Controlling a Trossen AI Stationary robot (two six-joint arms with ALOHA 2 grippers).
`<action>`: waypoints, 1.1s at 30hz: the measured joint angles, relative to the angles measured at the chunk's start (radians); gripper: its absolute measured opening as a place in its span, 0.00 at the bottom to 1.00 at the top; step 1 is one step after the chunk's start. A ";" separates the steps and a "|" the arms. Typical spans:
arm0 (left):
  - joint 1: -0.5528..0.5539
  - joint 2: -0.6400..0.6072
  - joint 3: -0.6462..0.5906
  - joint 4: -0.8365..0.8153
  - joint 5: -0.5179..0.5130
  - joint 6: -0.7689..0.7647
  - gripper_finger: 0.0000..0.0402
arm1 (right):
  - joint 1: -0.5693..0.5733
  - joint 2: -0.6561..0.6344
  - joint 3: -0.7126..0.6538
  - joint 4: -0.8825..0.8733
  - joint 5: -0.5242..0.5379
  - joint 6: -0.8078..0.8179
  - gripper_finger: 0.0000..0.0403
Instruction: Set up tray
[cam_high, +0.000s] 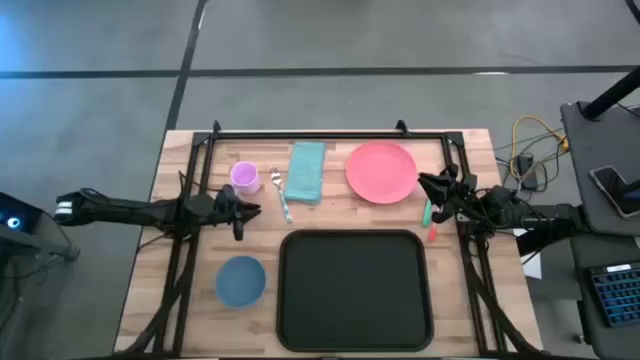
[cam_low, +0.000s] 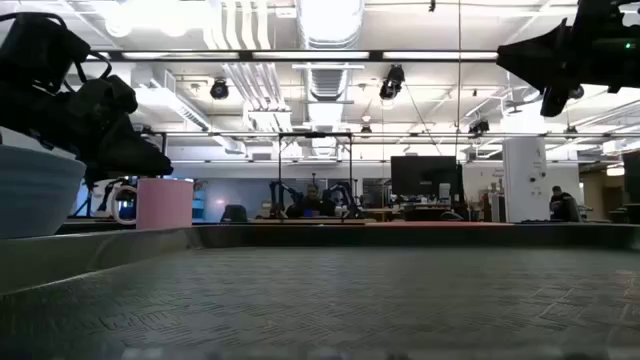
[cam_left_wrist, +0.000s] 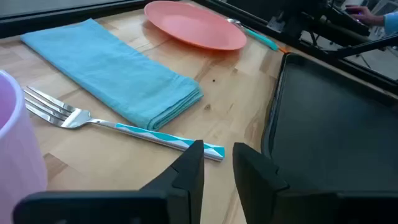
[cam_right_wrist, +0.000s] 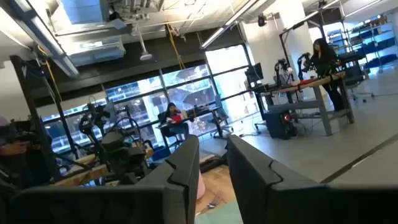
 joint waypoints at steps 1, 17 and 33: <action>0.000 0.000 0.000 0.000 0.000 0.000 0.17 | 0.000 0.000 0.000 0.000 0.000 0.000 0.18; 0.000 0.000 0.000 0.000 0.000 0.000 0.17 | 0.000 0.000 0.000 0.000 0.000 0.000 0.20; 0.000 0.000 0.000 0.000 0.000 0.000 0.17 | 0.000 0.000 0.000 0.000 0.000 0.000 0.18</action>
